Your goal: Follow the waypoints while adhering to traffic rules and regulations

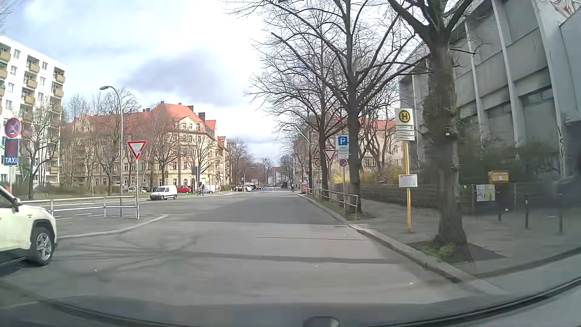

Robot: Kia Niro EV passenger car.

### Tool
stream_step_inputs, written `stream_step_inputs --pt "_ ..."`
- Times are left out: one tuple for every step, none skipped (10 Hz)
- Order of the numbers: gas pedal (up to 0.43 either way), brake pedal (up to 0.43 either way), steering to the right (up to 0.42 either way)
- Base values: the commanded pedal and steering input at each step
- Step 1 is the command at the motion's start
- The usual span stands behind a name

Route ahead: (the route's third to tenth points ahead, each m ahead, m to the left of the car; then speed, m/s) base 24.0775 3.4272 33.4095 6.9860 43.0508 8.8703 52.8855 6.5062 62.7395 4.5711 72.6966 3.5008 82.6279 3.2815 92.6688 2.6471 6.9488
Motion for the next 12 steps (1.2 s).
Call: stream_step_inputs --pt "0.0 0.079 -0.013" --pt "0.0 0.085 -0.012" --pt "0.0 0.091 -0.012" --pt "0.0 0.128 -0.012" --pt "0.0 0.152 -0.012" --pt "0.0 0.171 -0.012" --pt "0.0 0.195 -0.012" --pt "0.0 0.207 -0.012" --pt "0.0 0.226 -0.012" --pt "0.0 0.232 -0.012" --pt "0.0 0.232 -0.013" --pt "0.0 0.232 -0.014"
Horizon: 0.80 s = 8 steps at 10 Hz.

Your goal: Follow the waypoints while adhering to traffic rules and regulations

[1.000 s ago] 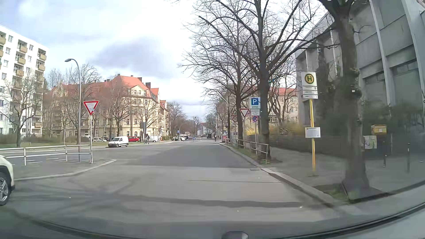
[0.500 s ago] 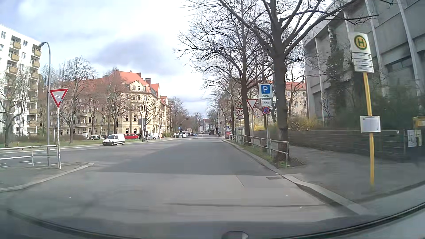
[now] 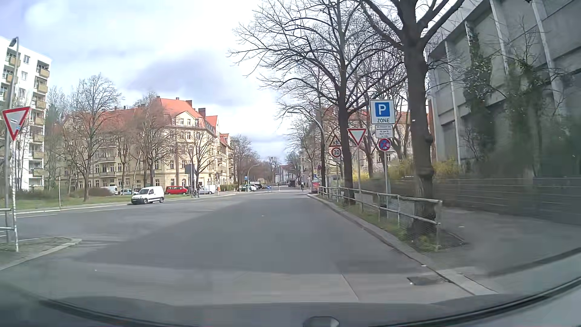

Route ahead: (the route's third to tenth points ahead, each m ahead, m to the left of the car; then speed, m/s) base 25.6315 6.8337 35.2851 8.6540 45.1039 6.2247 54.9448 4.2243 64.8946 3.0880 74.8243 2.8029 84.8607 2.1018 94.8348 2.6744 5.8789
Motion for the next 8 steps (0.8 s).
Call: stream_step_inputs --pt "0.0 0.232 -0.019" --pt "0.0 0.226 -0.024" --pt "0.0 0.22 -0.025" --pt "0.0 0.213 -0.026" --pt "0.0 0.201 -0.026" --pt "0.0 0.195 -0.025" --pt "0.0 0.177 -0.025" --pt "0.0 0.171 -0.025"
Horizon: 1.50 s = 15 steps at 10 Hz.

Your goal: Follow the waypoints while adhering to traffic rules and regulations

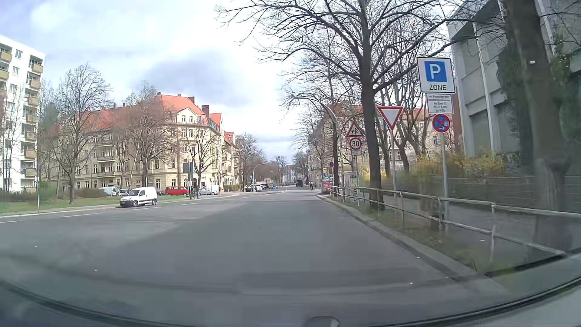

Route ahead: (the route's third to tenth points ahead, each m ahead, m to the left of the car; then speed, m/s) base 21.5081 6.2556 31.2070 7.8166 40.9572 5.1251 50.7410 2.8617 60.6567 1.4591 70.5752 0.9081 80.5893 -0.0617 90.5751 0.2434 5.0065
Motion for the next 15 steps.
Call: stream_step_inputs --pt "0.0 0.171 -0.025" --pt "0.0 0.171 -0.025" --pt "0.0 0.171 -0.025" --pt "0.0 0.177 -0.025" --pt "0.0 0.177 -0.025" --pt "0.0 0.189 -0.025" --pt "0.0 0.189 -0.025" --pt "0.0 0.183 -0.024" --pt "0.0 0.049 -0.024" --pt "0.0 0.0 -0.024" --pt "0.0 0.0 -0.024" --pt "0.0 0.0 -0.023" --pt "0.059 0.0 -0.024" --pt "0.157 0.0 -0.023" --pt "0.189 0.0 -0.023"
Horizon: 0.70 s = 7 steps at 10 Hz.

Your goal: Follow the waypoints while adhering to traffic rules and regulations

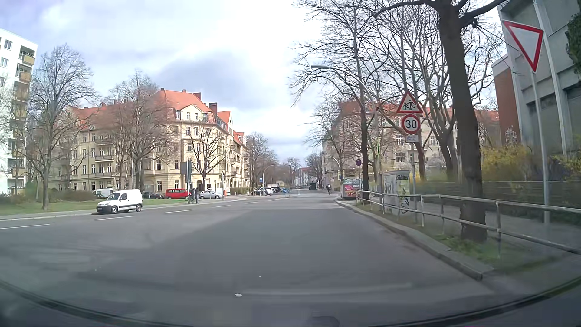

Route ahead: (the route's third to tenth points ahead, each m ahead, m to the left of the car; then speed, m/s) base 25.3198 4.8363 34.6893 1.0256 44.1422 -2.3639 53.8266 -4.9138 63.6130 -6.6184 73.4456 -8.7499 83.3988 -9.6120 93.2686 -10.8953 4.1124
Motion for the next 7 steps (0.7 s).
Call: stream_step_inputs --pt "0.209 0.0 -0.022" --pt "0.268 0.0 -0.021" --pt "0.28 0.0 -0.021" --pt "0.28 0.0 -0.021" --pt "0.28 0.0 -0.021" --pt "0.28 0.0 -0.021" --pt "0.28 0.0 -0.018"
